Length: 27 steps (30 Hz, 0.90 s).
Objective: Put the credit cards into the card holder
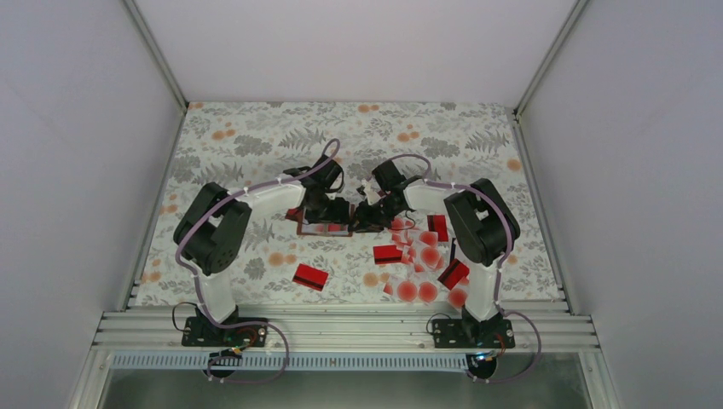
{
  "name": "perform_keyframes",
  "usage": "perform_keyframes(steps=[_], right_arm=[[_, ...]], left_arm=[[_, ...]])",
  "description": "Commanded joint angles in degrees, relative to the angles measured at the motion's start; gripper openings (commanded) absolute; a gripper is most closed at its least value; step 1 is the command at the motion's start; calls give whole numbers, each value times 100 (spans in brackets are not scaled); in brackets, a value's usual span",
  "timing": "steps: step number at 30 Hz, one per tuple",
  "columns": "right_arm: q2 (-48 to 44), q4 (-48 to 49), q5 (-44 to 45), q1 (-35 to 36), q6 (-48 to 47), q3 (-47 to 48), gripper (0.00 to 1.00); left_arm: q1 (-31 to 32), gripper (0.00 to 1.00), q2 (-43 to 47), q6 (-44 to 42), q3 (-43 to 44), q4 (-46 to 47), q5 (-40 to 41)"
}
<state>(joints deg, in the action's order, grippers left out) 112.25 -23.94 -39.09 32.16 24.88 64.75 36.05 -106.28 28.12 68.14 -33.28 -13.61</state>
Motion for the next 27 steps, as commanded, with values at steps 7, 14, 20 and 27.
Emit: perform_keyframes(steps=[7, 14, 20, 27], right_arm=[[356, -229, 364, 89, -58, -20, 27], [307, -309, 440, 87, -88, 2, 27], [195, -441, 558, 92, -132, 52, 27], [5, -706, 702, 82, -203, 163, 27]], left_arm=[[49, 67, 261, 45, 256, 75, -595], [-5, 70, 369, 5, 285, -116, -408], [-93, 79, 645, -128, 232, -303, -202], [-477, 84, 1167, -478, -192, -374, -79]])
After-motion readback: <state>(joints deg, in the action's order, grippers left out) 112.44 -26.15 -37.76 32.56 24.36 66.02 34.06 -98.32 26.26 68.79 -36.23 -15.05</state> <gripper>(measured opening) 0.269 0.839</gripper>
